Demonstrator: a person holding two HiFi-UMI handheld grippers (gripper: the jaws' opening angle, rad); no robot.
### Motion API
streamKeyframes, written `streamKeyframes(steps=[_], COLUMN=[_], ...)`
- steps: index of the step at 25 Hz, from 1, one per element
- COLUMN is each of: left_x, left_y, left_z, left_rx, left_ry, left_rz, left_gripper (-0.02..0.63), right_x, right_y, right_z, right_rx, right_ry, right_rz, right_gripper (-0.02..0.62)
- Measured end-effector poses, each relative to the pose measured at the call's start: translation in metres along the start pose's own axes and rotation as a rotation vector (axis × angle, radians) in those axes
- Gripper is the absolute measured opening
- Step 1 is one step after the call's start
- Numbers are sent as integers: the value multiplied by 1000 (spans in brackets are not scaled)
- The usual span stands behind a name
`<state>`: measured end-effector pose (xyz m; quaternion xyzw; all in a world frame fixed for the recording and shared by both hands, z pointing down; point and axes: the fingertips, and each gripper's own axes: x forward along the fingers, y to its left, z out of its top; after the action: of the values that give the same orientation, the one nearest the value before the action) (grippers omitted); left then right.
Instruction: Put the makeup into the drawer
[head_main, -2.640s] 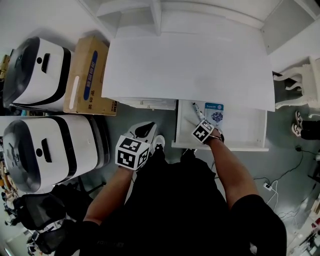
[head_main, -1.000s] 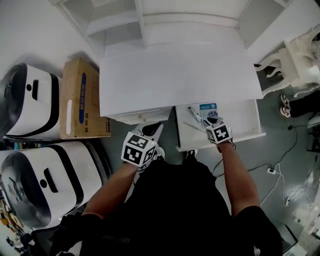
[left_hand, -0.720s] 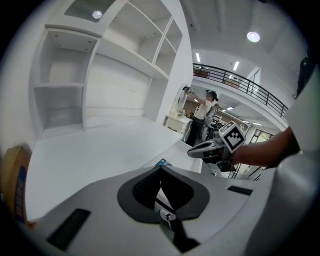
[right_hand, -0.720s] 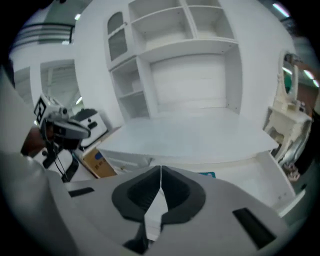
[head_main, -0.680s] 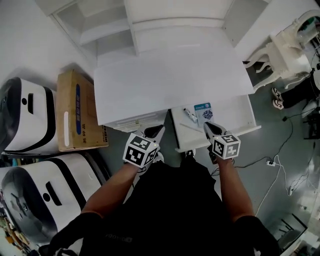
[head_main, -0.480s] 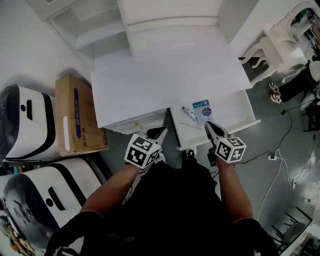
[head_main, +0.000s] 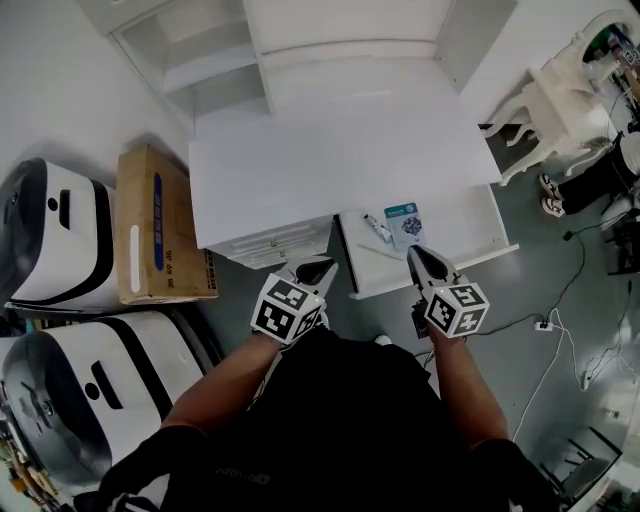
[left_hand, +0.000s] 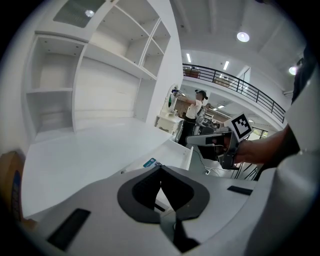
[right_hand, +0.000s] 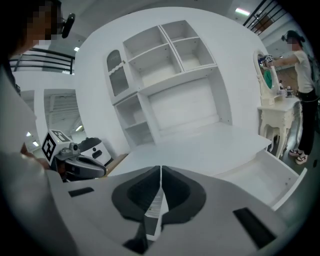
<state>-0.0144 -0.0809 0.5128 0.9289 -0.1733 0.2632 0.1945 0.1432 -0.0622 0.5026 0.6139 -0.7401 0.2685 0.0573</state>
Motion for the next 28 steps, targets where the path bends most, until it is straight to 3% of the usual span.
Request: streamKeyframes(steps=[5,12,28], left_x=[3,8,4], left_y=[-22,-70,-172], left_z=[1,16,-13], left_rx=[-33,-77,-118], left_ry=[-22,-90,-115], left_rz=[42,89,216], left_gripper=[6,6,6], right_x=[-21,-63,-154], right_y=[2,5,-15], right_z=[7,0,-38], right_rx=[52,10,5], right_ry=[-30,0,26], right_rz=[119,223,353], right_gripper=[32,28,28])
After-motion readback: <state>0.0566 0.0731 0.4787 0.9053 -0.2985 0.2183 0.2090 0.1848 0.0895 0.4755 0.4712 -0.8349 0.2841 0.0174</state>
